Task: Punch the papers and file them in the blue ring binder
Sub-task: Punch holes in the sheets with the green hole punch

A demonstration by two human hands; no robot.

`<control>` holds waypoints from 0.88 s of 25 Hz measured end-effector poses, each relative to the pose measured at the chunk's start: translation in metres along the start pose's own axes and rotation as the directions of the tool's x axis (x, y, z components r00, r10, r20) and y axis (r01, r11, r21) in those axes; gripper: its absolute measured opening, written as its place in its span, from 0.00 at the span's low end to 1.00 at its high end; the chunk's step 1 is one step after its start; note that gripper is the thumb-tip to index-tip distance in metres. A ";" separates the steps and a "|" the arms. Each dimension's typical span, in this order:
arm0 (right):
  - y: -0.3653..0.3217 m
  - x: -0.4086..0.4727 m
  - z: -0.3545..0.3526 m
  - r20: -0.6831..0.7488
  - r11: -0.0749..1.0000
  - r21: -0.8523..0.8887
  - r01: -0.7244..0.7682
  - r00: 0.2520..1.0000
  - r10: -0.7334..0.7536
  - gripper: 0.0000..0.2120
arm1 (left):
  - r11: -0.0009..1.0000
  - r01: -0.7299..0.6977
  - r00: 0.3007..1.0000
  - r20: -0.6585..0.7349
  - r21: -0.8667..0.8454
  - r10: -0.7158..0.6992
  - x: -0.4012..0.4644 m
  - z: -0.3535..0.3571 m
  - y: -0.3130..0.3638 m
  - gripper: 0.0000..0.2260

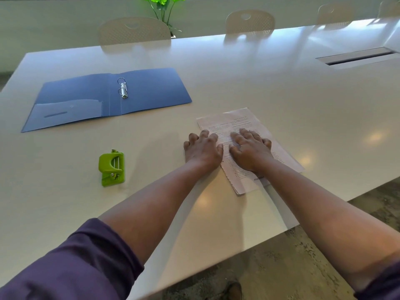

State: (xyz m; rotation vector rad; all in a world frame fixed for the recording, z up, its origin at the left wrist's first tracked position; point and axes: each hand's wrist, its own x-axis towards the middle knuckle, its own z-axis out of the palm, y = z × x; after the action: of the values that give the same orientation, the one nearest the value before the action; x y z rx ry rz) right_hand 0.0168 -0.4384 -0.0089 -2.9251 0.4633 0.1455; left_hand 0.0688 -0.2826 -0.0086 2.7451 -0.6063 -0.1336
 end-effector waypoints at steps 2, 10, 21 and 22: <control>0.001 0.003 -0.003 0.014 1.000 -0.005 0.007 1.000 -0.007 0.30 | 1.000 0.017 0.999 0.039 -0.013 -0.016 0.000 -0.005 0.001 0.22; -0.002 -0.001 -0.006 -0.050 0.999 0.033 0.030 0.998 -0.028 0.28 | 0.995 0.042 0.995 0.097 -0.093 -0.033 -0.004 -0.014 -0.001 0.29; -0.088 -0.012 -0.011 -0.122 0.941 0.183 0.283 0.957 -0.264 0.25 | 0.962 -0.026 0.986 -0.163 -0.273 -0.019 -0.048 -0.059 -0.064 0.20; -0.103 -0.014 -0.011 -0.115 0.925 0.195 0.327 0.944 -0.309 0.25 | 0.963 -0.027 0.980 -0.199 -0.267 -0.027 -0.054 -0.067 -0.077 0.19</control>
State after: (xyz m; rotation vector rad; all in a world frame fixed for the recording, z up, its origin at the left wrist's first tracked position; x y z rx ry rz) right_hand 0.0371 -0.3401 0.0199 -2.7537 0.0052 -0.0654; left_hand 0.0612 -0.1743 0.0298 2.4571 -0.4925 0.0580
